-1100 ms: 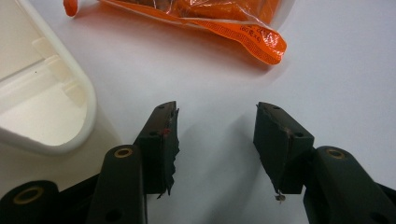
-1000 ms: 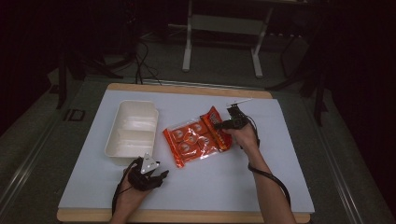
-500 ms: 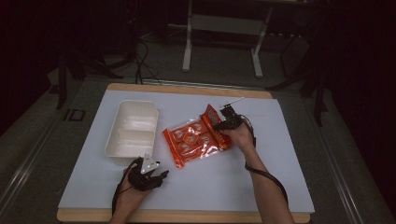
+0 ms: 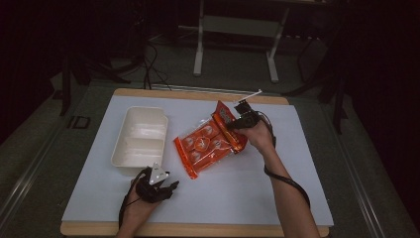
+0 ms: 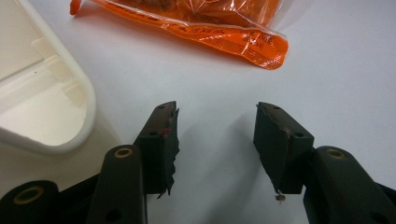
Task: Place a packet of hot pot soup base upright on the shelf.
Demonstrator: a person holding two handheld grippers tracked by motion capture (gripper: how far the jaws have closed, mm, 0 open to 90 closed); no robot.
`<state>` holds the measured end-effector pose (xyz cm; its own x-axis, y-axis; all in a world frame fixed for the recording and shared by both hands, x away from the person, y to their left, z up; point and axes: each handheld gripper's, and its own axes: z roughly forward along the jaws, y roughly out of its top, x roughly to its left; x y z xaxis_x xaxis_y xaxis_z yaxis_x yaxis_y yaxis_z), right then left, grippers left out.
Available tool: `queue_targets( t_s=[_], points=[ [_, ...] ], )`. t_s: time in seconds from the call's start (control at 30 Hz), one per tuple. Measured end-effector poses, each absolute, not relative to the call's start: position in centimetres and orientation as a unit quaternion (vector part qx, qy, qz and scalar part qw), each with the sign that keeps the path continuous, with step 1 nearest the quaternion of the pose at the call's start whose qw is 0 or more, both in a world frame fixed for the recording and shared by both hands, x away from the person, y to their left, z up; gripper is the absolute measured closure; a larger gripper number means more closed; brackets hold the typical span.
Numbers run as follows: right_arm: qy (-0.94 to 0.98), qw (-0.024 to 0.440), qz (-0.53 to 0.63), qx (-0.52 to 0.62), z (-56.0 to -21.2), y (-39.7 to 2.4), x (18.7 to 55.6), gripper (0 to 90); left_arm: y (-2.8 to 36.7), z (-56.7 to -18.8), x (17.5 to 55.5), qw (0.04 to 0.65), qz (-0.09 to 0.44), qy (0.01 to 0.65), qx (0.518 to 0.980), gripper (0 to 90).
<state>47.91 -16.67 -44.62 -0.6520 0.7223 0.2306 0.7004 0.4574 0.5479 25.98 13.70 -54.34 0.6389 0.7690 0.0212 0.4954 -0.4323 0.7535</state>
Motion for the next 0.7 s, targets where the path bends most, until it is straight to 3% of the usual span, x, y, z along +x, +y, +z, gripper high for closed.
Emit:
queue_targets(
  t_s=[0.23, 0.7],
  points=[
    [0.857, -0.006, 0.304, 0.416, -41.6, -15.7, 47.2, 90.0, 13.7, -54.3, 26.0, 0.369, 0.185, 0.383, 0.826, 49.8],
    [0.868, 0.041, 0.334, 0.365, -36.8, -13.0, 44.4, 90.0, 13.8, -54.3, 26.0, 0.375, 0.185, 0.385, 0.823, 49.4]
  ],
)
